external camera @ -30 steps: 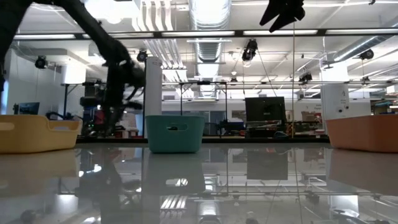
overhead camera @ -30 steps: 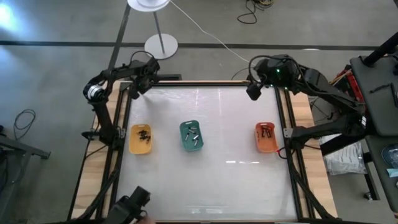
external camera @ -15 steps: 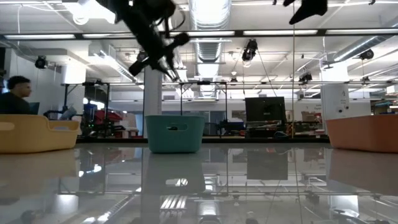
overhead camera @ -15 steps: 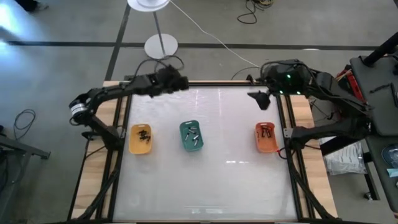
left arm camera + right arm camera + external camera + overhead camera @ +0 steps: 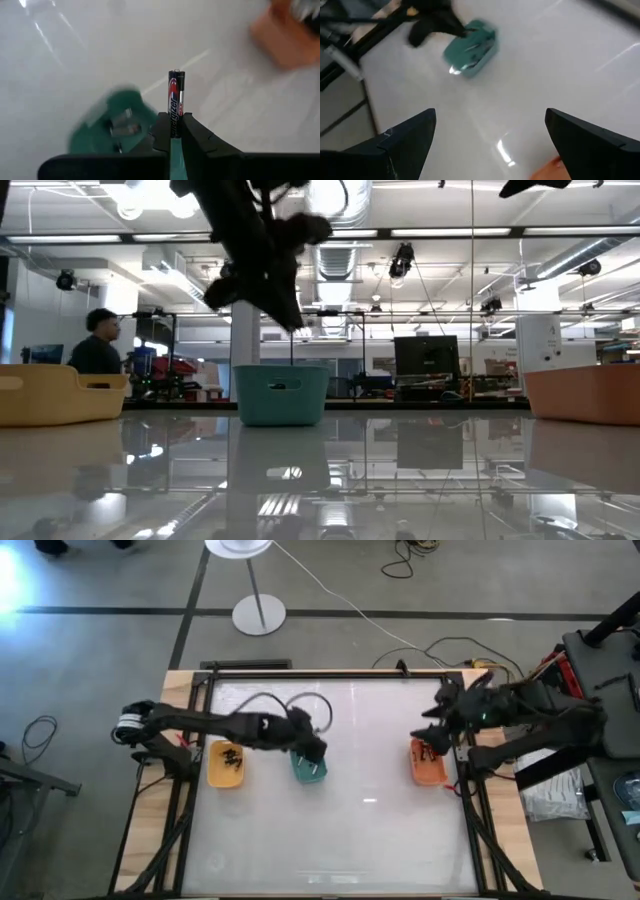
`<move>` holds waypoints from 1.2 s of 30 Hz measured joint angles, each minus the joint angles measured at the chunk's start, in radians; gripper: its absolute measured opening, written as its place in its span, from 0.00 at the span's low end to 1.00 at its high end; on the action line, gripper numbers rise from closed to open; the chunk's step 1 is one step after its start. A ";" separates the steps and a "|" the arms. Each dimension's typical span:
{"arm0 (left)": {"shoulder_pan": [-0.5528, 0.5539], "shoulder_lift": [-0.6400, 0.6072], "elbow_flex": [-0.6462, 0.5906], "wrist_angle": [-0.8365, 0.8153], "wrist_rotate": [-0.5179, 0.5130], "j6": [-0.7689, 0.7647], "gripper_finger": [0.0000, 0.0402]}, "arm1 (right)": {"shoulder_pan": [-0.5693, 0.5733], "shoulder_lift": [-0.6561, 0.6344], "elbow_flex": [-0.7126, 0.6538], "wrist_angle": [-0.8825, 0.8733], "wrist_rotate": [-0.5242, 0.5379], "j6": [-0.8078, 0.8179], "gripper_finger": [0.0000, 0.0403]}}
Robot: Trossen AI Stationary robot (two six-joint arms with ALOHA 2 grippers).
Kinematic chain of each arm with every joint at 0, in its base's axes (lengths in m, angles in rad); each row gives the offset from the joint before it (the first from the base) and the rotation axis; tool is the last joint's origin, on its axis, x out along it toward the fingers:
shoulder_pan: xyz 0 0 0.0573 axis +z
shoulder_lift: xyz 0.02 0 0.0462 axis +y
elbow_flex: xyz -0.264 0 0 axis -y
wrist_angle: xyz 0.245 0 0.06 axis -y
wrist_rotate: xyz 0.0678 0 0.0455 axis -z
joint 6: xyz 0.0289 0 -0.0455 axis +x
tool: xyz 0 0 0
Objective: Sort batteries
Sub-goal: Put the silver battery into the green bin
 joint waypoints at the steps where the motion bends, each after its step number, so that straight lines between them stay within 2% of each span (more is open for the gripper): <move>1: -0.012 0.017 0.000 -0.011 0.011 -0.005 0.01 | 0.040 0.009 -0.007 0.001 0.010 0.039 0.91; 5: -0.028 0.105 0.000 -0.021 0.093 -0.002 0.01 | 0.162 0.075 -0.001 0.022 -0.015 0.108 0.91; 9: -0.043 0.162 0.000 -0.055 0.144 -0.017 0.01 | 0.227 0.138 0.041 0.024 -0.012 0.045 0.91; 15: -0.037 0.214 0.000 -0.081 0.163 -0.038 0.01 | 0.229 0.186 0.050 0.023 0.078 0.044 0.91; 22: -0.029 0.286 0.000 -0.082 0.171 -0.008 0.01 | 0.230 0.212 0.052 0.100 -0.018 0.078 0.91; 28: -0.023 0.329 0.017 -0.072 0.170 0.004 0.01 | 0.230 0.213 0.100 0.235 -0.020 0.004 0.91; 33: -0.026 0.343 0.061 -0.078 0.163 0.020 0.08 | 0.216 0.213 0.140 0.245 -0.014 -0.042 0.91; 36: -0.025 0.342 0.091 -0.089 0.104 0.044 0.15 | 0.195 0.212 0.148 0.243 0.006 -0.042 0.91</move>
